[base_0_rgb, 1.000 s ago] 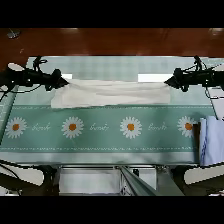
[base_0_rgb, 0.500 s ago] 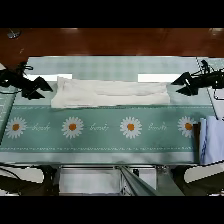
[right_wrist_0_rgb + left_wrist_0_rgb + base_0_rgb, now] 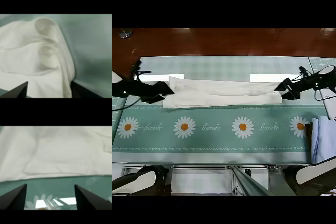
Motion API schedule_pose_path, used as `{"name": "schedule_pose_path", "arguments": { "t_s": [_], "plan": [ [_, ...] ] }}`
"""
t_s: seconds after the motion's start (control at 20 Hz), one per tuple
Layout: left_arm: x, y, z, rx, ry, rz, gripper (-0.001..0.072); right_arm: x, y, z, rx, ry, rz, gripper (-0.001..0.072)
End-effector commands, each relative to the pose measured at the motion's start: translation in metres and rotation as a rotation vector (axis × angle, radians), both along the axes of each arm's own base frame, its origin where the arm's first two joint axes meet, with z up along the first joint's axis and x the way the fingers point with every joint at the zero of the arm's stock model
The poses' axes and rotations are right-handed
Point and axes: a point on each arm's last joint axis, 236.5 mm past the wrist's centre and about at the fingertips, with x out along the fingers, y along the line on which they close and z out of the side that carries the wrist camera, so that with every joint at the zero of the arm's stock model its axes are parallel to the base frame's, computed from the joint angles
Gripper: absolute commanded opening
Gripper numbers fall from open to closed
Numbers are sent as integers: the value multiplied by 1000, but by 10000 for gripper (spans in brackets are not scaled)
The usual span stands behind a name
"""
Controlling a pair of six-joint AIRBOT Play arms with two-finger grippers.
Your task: Fold the shirts.
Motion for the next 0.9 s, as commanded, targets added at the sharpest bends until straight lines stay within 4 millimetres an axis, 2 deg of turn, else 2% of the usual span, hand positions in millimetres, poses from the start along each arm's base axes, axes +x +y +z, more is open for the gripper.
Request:
{"name": "schedule_pose_path", "arguments": {
  "t_s": [0.0,0.05,0.1,0.15,0.2,0.25,0.3,0.4,0.55,0.7,0.85],
  "plan": [
    [-17,-71,-4,-21,-23,-160,700,7,30,-4,38,-6,21,575],
    [-19,-89,-8,-22,-27,-194,700,6,36,-4,43,-7,38,422],
    [-23,-108,-14,-30,-21,-233,700,1,44,-1,56,-12,85,84],
    [-30,-124,-20,-43,0,-267,691,-5,48,3,72,-7,120,31],
    [-35,-134,-25,-47,19,-292,554,-13,49,11,80,3,150,31],
    [-42,-143,-30,-52,31,-330,117,-18,43,20,65,0,169,31],
    [-46,-154,-31,-68,23,-375,20,-24,33,30,17,-11,190,30],
    [-47,-177,-24,-124,-16,-410,20,-33,17,58,-94,-58,232,31],
    [-33,-211,-12,-131,-112,-431,19,-53,14,111,-170,-171,239,31],
    [-27,-272,1,-149,-172,-547,18,-99,19,150,-244,-266,238,31],
    [-21,-339,-4,-185,-171,-580,18,-149,17,170,-324,-312,199,31]
  ]
}}
